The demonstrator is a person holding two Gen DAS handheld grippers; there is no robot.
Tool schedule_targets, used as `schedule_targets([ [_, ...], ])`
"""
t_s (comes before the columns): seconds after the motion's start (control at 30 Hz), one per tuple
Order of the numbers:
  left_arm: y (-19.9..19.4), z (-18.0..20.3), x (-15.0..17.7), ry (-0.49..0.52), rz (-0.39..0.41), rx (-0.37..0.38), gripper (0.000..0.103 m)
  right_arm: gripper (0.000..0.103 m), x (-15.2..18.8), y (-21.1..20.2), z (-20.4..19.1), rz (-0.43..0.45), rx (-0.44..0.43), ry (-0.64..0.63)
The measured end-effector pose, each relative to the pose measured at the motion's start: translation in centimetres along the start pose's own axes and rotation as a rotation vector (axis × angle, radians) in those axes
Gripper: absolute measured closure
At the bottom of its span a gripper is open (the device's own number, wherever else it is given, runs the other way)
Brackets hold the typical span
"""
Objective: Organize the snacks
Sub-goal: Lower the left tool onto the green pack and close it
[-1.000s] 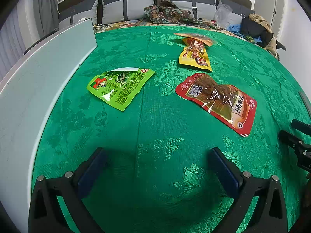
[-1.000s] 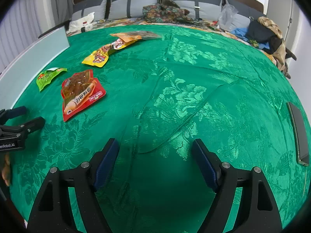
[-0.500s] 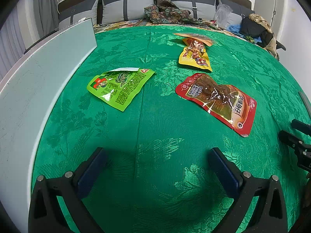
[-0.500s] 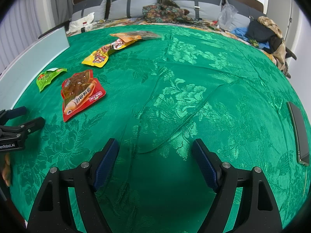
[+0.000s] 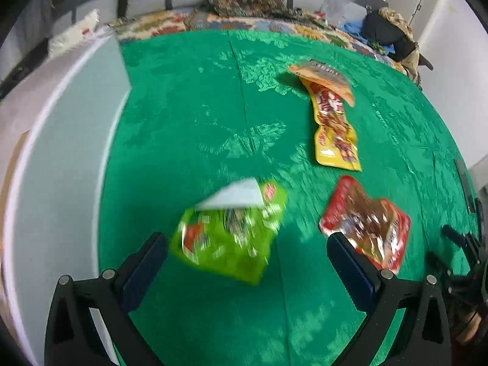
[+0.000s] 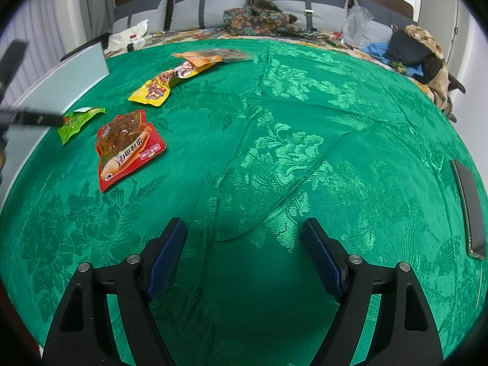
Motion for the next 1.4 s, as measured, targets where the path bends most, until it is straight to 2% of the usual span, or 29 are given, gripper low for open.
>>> schedule_targets([
  [0.17, 3.0, 0.2, -1.2, 0.057, -0.046, -0.03, 0.002, 0.021, 0.0, 0.0, 0.0, 0.0, 0.0, 0.0],
  [0.2, 3.3, 0.4, -1.1, 0.074, -0.047, -0.044, 0.004, 0.021, 0.0, 0.0, 0.0, 0.0, 0.0, 0.0],
  [0.27, 3.2, 0.6, -1.0, 0.108, -0.008, -0.105, 0.018, 0.02, 0.0, 0.0, 0.0, 0.0, -0.001, 0.0],
  [0.33, 2.6, 0.6, -0.7, 0.089, 0.031, -0.1, 0.031, 0.02, 0.0, 0.0, 0.0, 0.0, -0.004, 0.001],
  [0.43, 2.4, 0.6, 0.3, 0.067, 0.043, -0.118, 0.032, 0.02, 0.0, 0.0, 0.0, 0.0, -0.004, 0.001],
  [0.57, 1.1, 0.0, 3.3, -0.037, 0.036, -0.162, 0.032, 0.02, 0.0, 0.0, 0.0, 0.0, -0.004, 0.001],
  [0.7, -0.2, 0.5, 8.1, -0.13, 0.033, -0.191, 0.032, 0.02, 0.0, 0.0, 0.0, 0.0, -0.004, 0.002],
  [0.83, -0.9, 1.0, 10.5, -0.141, 0.084, -0.214, 0.031, 0.02, 0.0, 0.0, 0.0, 0.0, -0.004, 0.002],
  [0.93, -0.8, 0.8, 10.5, -0.159, 0.135, -0.186, 0.03, 0.02, 0.0, 0.0, 0.0, 0.0, -0.005, 0.002],
  [1.1, -0.7, 0.2, 10.3, -0.141, 0.194, -0.195, 0.015, 0.02, 0.0, 0.0, -0.1, 0.0, -0.005, 0.002],
  [1.4, -0.2, 0.0, 9.8, -0.157, 0.198, -0.202, 0.0, 0.02, 0.0, 0.0, -0.1, 0.001, -0.005, 0.003],
])
Point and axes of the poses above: each gripper's, at about its wrist camera, not at the fingertips, and y roughly the way its jaws point, z to its right, x to its underside, the point moved 9 cm from there along y, roughly the way its jaws point, and after that the axes turned 8 degrees about -z, right-handed, at the moved point
